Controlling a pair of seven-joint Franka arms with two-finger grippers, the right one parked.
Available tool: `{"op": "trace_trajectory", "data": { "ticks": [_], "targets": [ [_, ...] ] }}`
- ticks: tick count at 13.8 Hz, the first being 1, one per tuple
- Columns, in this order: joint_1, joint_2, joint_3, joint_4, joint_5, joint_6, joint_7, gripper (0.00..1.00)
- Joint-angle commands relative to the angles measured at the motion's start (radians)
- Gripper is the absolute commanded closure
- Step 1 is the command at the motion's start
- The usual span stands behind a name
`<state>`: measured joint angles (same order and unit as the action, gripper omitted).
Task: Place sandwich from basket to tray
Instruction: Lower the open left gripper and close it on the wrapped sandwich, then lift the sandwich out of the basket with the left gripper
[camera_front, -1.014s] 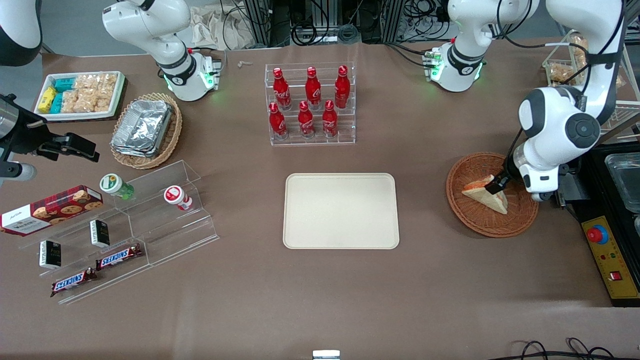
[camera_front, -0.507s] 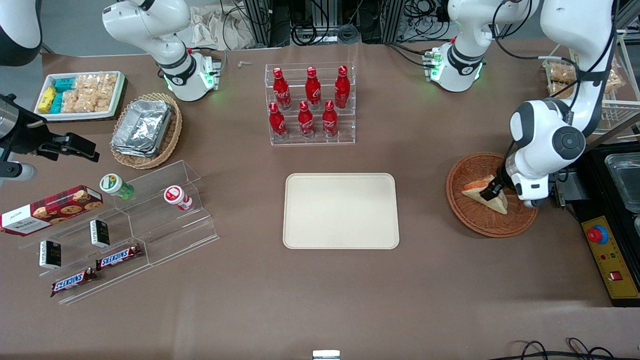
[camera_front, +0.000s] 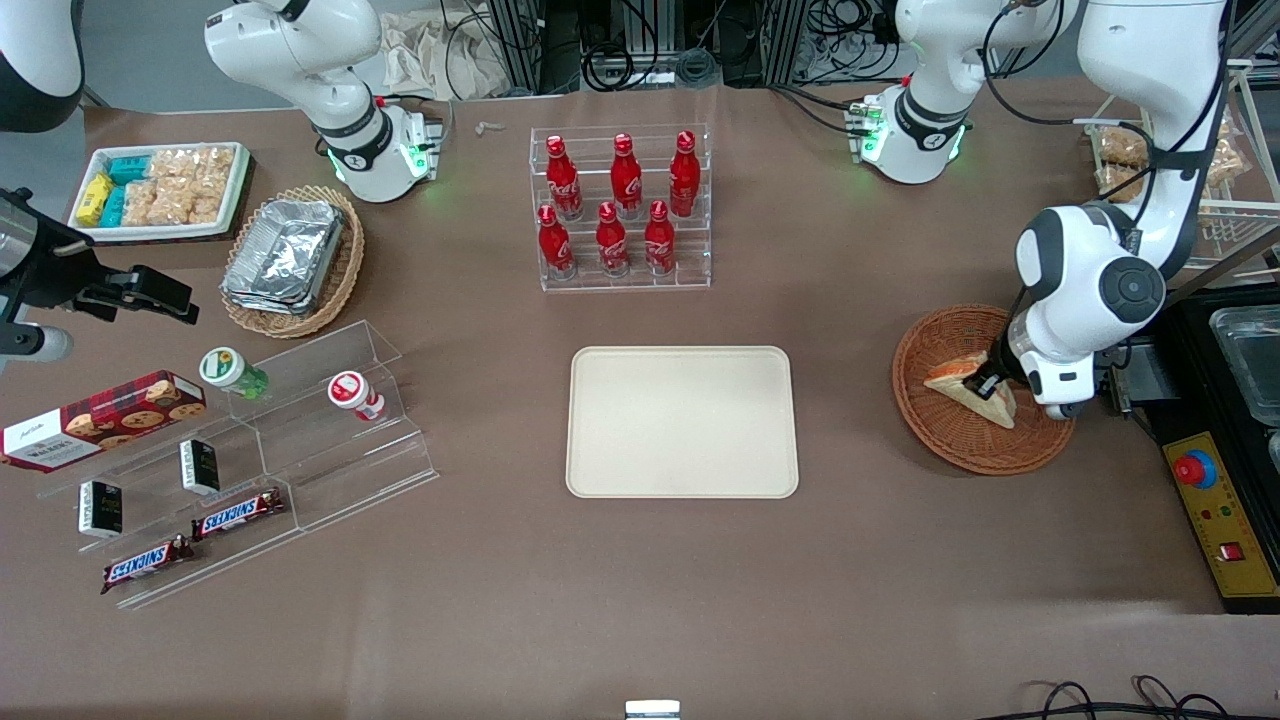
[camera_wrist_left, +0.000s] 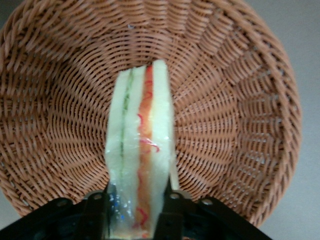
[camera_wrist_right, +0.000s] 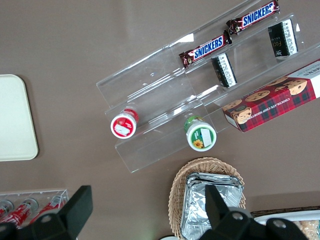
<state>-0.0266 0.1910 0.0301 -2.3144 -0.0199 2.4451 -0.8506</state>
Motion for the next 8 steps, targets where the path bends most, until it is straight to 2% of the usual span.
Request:
{"op": "trace_trajectory", "data": {
  "ticks": [1, 4, 8],
  "targets": [
    [-0.010, -0.117, -0.002, -0.008, 0.014, -0.059, -0.030, 1.00],
    [-0.009, -0.234, -0.035, 0.113, 0.060, -0.345, 0.049, 1.00],
    [-0.007, -0.266, -0.082, 0.363, 0.055, -0.717, 0.268, 1.00]
  ]
}}
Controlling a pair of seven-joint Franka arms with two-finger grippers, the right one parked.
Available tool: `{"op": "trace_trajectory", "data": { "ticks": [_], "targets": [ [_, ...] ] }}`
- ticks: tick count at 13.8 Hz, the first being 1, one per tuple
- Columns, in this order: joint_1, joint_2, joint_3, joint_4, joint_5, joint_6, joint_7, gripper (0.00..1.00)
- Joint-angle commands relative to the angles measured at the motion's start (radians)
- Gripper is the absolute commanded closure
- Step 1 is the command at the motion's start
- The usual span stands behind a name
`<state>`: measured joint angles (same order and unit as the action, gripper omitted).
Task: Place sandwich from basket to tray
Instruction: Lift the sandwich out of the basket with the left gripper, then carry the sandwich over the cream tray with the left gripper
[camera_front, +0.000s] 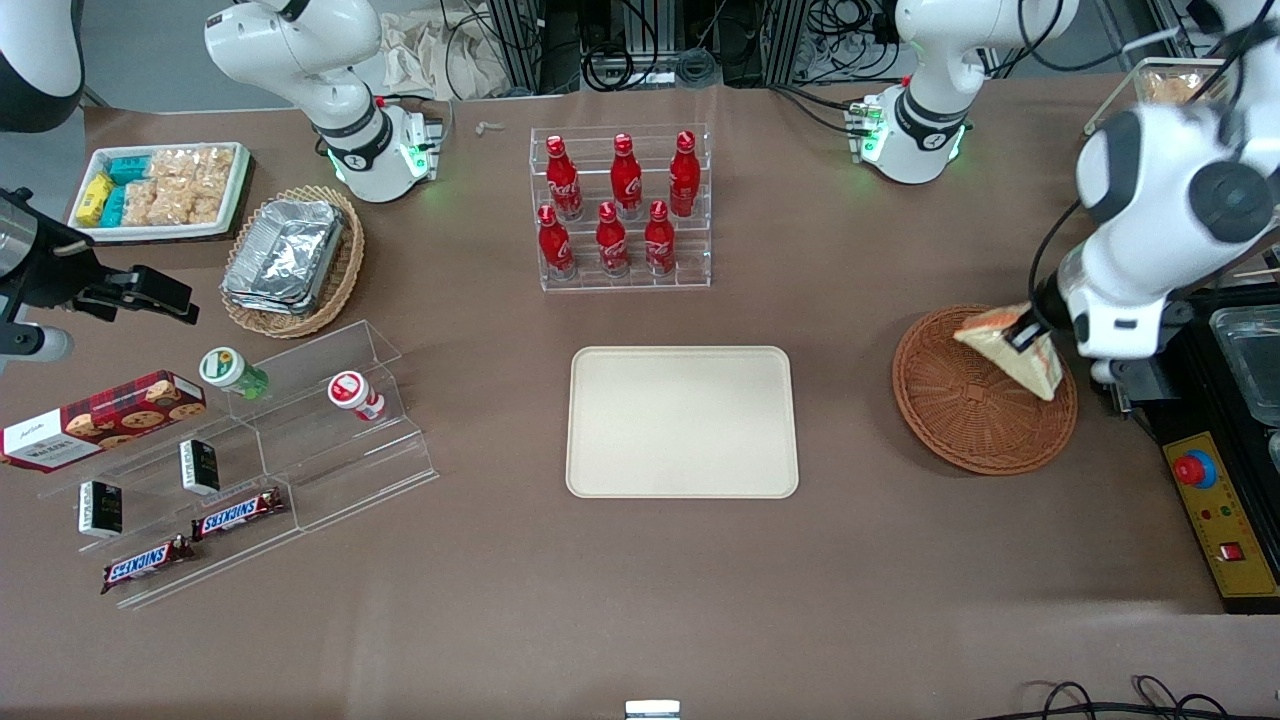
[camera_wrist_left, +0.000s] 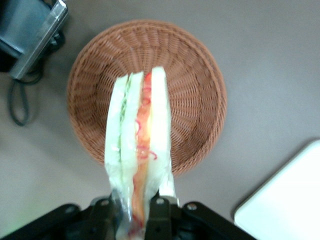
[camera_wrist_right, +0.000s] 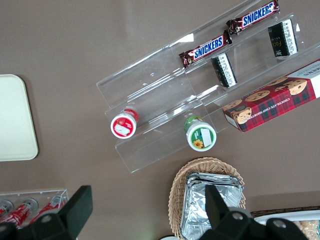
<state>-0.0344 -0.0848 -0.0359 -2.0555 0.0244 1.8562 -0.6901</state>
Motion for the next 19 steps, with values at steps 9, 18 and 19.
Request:
{"op": "trace_trajectory", "data": {
  "ticks": [9, 18, 19],
  "targets": [
    [-0.007, 0.056, -0.347, 0.212, -0.029, -0.120, 0.431, 1.00],
    [-0.019, 0.359, -0.489, 0.202, 0.034, 0.176, 0.252, 1.00],
    [-0.019, 0.397, -0.510, 0.201, 0.064, 0.208, 0.232, 1.00]
  ]
}}
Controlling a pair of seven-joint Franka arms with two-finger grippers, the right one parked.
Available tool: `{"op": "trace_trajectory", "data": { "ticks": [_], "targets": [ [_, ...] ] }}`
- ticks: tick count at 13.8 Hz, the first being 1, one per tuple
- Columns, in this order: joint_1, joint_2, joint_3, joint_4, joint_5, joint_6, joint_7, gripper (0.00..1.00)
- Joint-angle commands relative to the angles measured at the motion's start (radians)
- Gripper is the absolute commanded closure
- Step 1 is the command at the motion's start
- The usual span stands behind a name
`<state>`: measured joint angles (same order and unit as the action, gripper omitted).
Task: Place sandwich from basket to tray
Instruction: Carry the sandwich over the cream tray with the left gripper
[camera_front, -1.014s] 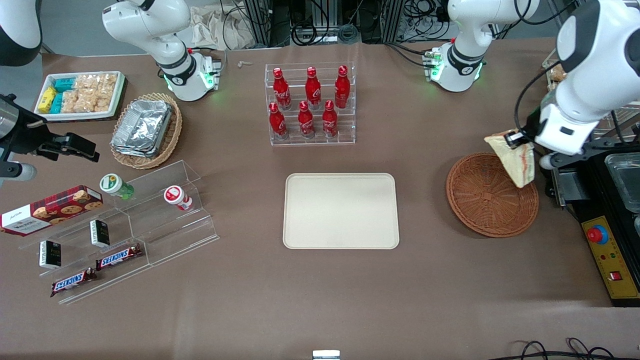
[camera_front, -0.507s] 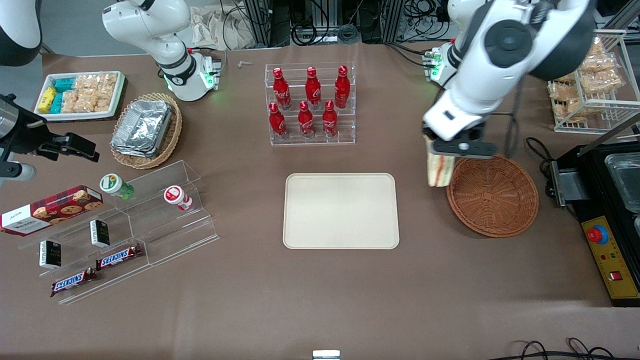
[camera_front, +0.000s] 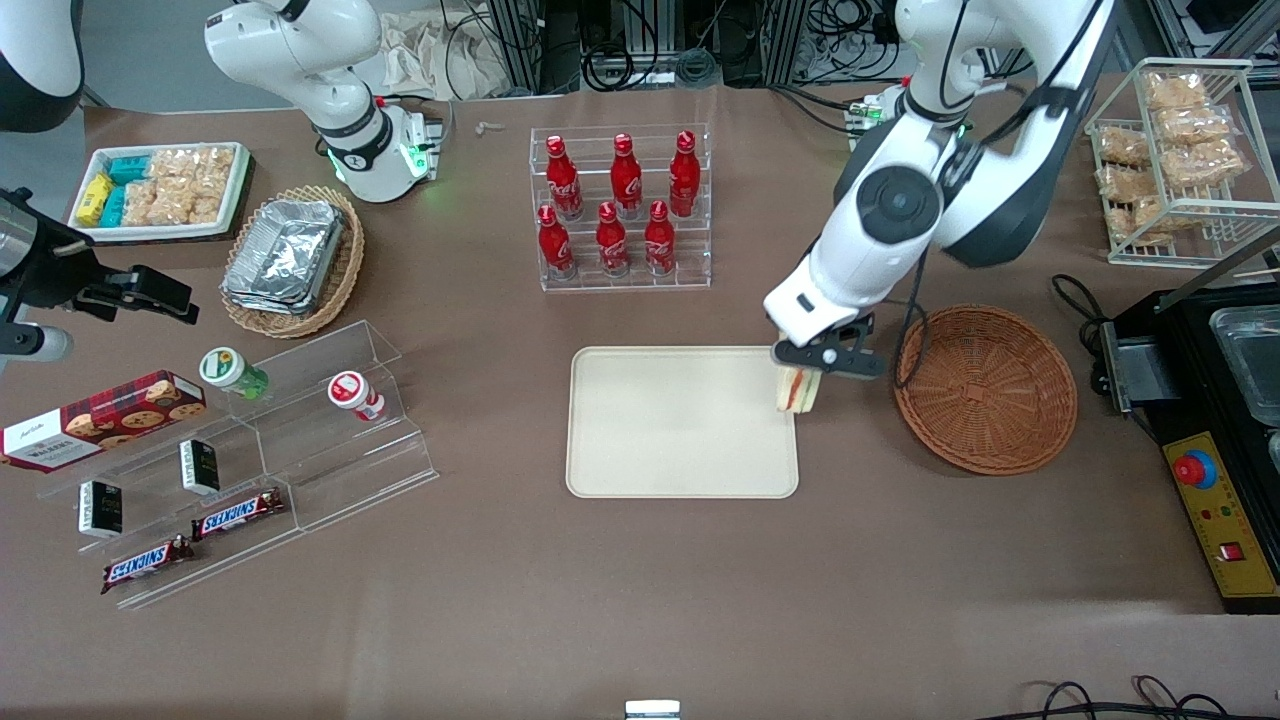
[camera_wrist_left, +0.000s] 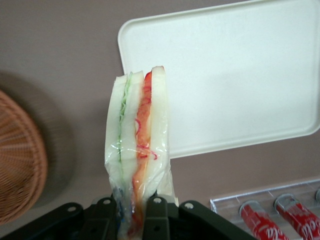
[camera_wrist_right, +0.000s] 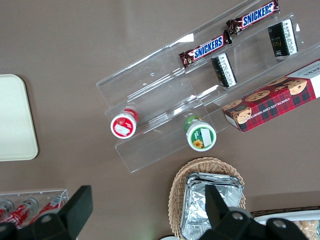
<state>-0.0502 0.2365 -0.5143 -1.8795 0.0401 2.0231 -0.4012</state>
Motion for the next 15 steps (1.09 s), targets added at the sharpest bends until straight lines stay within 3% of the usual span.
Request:
{"op": "trace_trajectory", "data": {
  "ticks": [1, 3, 7, 11, 14, 15],
  "targets": [
    [-0.002, 0.113, -0.035, 0.026, 0.100, 0.057, -0.085, 1.00],
    [-0.003, 0.171, -0.038, 0.027, 0.176, 0.086, -0.146, 1.00],
    [-0.003, 0.254, -0.040, 0.028, 0.207, 0.164, -0.171, 1.00],
    [-0.027, 0.348, -0.041, 0.037, 0.378, 0.221, -0.344, 1.00],
    [-0.023, 0.349, -0.047, 0.037, 0.385, 0.226, -0.354, 1.00],
    [-0.023, 0.351, -0.047, 0.039, 0.385, 0.226, -0.354, 0.75]
  ]
}}
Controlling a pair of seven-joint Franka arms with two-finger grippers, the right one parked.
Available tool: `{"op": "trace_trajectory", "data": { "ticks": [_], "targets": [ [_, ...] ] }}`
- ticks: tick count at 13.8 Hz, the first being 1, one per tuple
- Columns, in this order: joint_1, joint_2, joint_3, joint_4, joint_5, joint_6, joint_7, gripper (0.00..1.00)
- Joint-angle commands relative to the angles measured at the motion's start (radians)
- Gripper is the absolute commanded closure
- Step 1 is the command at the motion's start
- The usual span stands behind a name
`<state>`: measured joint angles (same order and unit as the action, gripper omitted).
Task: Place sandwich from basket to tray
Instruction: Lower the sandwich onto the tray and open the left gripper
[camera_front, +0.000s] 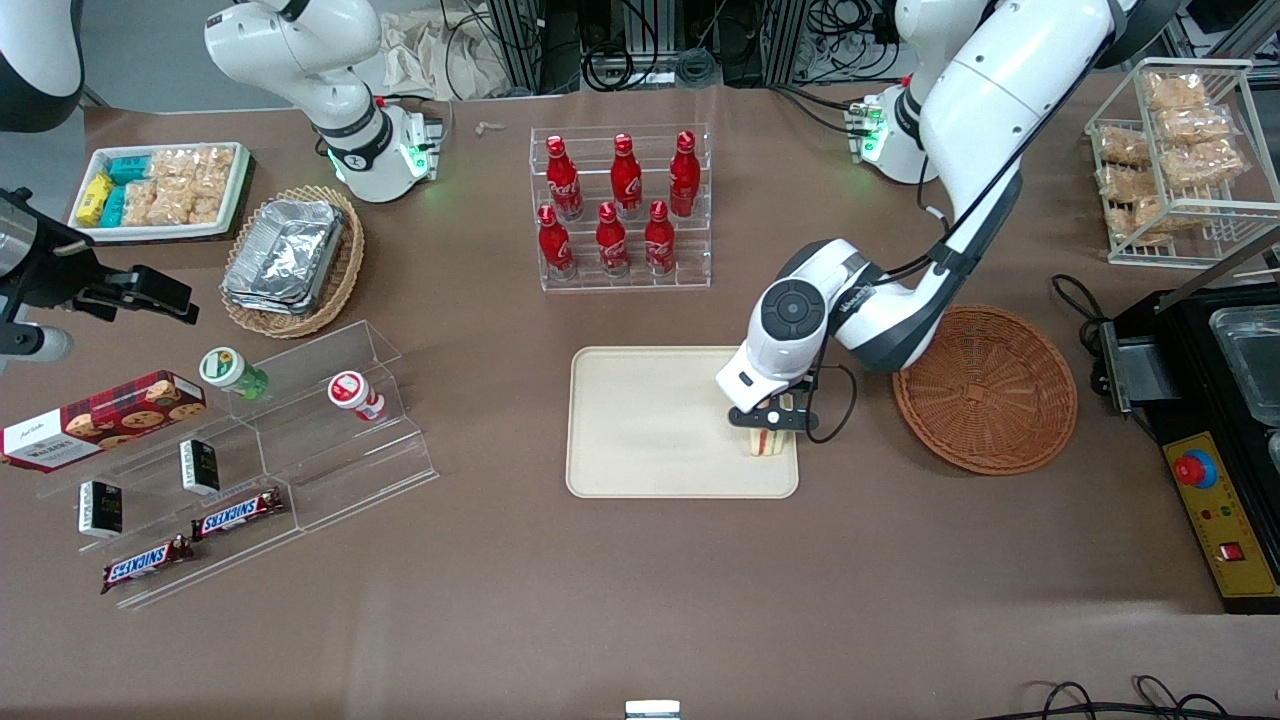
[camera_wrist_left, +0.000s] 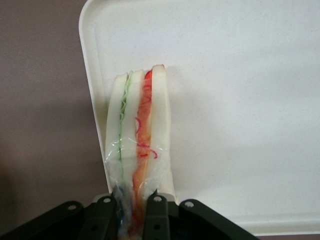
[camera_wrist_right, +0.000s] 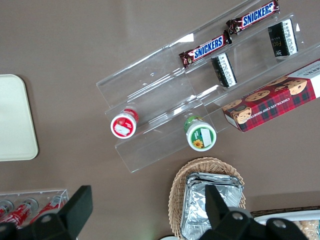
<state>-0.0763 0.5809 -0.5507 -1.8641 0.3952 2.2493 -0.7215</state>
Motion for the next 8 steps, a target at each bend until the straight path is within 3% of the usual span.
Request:
{"op": "trace_trajectory", "data": {
  "ticks": [1, 2, 8],
  "targets": [
    [0.003, 0.007, -0.011, 0.023, 0.028, -0.001, -0.032, 0.29],
    [0.003, 0.007, -0.011, 0.023, 0.028, -0.001, -0.038, 0.00],
    [0.007, -0.004, -0.024, 0.068, 0.025, -0.013, -0.039, 0.00]
  ]
}}
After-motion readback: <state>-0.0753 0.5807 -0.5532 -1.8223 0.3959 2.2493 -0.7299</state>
